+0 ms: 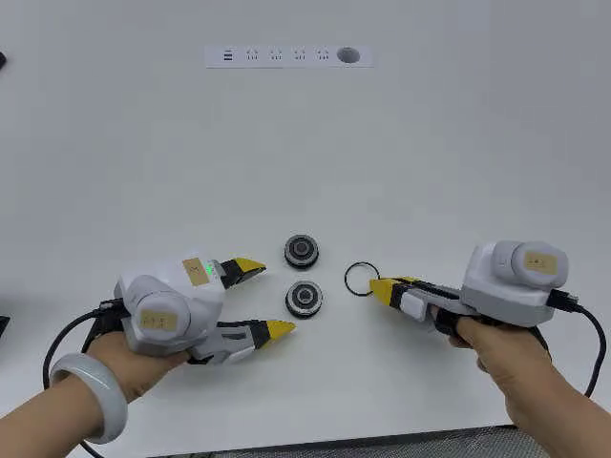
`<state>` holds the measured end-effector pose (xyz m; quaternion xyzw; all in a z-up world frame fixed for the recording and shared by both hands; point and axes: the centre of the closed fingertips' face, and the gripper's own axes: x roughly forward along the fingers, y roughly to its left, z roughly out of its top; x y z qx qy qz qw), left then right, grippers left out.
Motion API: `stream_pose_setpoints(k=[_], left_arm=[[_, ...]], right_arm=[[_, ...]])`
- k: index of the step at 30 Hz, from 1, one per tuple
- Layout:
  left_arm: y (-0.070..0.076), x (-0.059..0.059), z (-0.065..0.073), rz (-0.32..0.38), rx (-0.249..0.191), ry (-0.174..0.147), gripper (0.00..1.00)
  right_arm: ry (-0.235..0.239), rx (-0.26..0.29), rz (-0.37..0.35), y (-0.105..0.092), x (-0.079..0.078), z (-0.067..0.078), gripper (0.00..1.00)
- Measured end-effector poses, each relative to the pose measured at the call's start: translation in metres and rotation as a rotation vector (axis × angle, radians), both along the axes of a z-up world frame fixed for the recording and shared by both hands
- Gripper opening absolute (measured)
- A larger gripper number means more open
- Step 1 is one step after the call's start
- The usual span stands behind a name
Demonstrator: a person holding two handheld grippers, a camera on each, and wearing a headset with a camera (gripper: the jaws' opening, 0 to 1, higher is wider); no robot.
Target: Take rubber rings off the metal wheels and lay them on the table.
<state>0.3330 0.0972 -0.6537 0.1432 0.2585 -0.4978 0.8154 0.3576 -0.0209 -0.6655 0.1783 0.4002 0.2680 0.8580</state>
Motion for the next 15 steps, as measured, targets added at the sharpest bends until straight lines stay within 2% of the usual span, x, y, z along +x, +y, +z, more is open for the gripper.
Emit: stream_pose_setpoints(k=[6, 15], left_arm=[[-0.0002, 0.0001, 0.0005, 0.0, -0.002, -0.001, 0.49], [-0.0024, 0.0013, 0.0042, -0.002, -0.009, -0.008, 0.44]], right_arm=[[-0.032, -0.032, 0.017, -0.0016, 0.0013, 0.002, 0.18], [-0.034, -0.005, 0.026, 0.0047, -0.0001, 0.0066, 0.18]])
